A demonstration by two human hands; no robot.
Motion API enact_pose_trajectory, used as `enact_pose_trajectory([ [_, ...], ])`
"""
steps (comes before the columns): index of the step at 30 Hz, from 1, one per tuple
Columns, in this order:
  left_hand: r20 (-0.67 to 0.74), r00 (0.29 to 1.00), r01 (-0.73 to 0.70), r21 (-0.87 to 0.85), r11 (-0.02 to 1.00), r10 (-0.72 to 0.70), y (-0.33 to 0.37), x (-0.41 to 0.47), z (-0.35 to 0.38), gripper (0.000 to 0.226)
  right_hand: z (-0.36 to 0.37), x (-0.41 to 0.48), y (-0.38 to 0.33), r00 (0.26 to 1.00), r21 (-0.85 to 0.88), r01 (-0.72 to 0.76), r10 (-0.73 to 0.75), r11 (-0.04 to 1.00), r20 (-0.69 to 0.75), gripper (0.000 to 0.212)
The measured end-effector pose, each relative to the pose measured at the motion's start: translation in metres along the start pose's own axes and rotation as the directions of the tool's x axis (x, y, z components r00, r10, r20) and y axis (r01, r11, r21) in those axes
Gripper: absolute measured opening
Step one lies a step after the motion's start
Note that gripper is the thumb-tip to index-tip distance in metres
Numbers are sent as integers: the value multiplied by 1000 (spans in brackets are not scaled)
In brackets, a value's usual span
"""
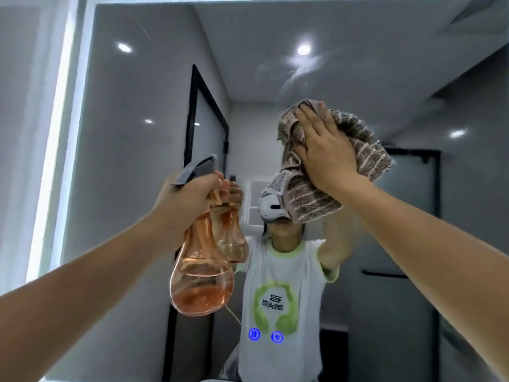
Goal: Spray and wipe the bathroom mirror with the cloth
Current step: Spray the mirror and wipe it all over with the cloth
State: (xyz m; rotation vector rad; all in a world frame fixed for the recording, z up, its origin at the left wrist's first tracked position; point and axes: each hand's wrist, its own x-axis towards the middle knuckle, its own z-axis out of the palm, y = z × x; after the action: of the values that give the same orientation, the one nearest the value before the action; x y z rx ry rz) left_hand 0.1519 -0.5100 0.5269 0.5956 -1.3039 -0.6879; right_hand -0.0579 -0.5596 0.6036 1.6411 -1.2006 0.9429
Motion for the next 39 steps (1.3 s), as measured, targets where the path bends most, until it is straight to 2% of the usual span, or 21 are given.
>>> enact_pose_trajectory([
  [6, 39, 999, 35, -73, 997, -32, 6, -16, 45, 20, -18, -15, 50, 997, -10, -82, 82, 997, -14, 58],
  [14, 103, 994, 49, -59, 997, -43, -8, -48, 92, 20, -11, -75, 95, 990, -9, -142, 143, 990, 17, 59],
  [23, 95, 986, 136, 20, 990, -138, -53, -82, 78, 18, 18, -195, 78, 981, -3, -159, 158, 987, 110, 62],
  [29, 66, 975, 210, 44, 977, -213, -70, -100, 59, 17, 45, -269, 55, 974, -45, -107, 113, 993, 197, 57],
  [36, 111, 978, 169, 59, 984, -174, -53, -90, 67, 17, 19, -234, 60, 965, -34, -36, 43, 999, 259, 53],
  [39, 148, 982, 116, 34, 993, -120, -36, -78, 80, 19, 4, -175, 62, 986, -42, -41, 48, 998, 163, 53],
])
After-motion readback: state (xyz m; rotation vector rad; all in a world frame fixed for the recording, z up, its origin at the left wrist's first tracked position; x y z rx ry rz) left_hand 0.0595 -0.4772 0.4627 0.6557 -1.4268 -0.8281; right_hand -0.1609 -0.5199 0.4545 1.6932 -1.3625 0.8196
